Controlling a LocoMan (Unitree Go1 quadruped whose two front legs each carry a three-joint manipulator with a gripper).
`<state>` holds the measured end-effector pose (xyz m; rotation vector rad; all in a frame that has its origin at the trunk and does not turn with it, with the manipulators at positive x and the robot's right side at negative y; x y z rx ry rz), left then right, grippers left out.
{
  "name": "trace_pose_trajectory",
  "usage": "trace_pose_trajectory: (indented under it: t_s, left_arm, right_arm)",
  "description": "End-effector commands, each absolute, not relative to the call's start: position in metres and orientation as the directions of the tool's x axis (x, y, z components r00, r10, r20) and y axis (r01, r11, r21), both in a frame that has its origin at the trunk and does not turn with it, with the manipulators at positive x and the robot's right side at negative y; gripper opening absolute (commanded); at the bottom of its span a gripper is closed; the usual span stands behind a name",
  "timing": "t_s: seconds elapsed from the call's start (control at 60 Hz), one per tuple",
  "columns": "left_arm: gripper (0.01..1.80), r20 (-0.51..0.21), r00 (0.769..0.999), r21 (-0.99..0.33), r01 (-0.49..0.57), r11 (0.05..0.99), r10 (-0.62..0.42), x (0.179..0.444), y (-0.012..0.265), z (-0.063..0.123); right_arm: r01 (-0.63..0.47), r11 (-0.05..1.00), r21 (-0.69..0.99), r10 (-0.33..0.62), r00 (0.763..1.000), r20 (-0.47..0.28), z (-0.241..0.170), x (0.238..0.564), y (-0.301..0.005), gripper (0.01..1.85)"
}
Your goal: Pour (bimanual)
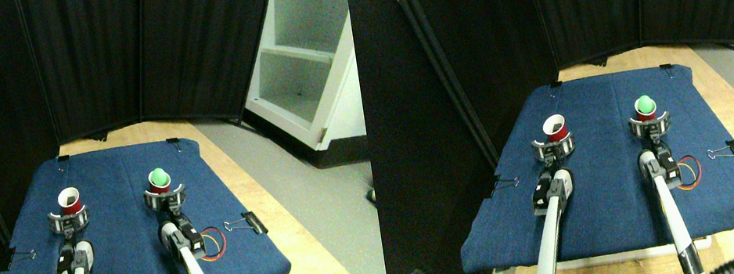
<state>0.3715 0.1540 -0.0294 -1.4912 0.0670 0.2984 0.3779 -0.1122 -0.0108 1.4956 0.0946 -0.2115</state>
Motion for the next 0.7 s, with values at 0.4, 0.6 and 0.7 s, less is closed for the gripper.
trace_pose_trajectory:
  t_s: [0.4,0.6,0.7]
  left_arm:
    - [1.04,-0.201,0.969,-0.977,-0.21,0.048,0.147,0.39,0.152,-0.029]
    - [1.03,-0.201,0.969,-0.977,-0.21,0.043,0.146,0.395,0.148,-0.026]
    - [1.05,-0.203,0.968,-0.977,-0.21,0.036,0.146,0.398,0.147,-0.027]
  right_arm:
    - [0.18,0.097,0.979,-0.093,0.981,-0.171,-0.012,0.389,-0.113,1.17]
    - [0.192,0.086,0.978,-0.101,0.978,-0.183,-0.013,0.394,-0.114,1.13]
    - [0.187,0.07,0.98,-0.104,0.978,-0.179,-0.015,0.397,-0.115,1.09]
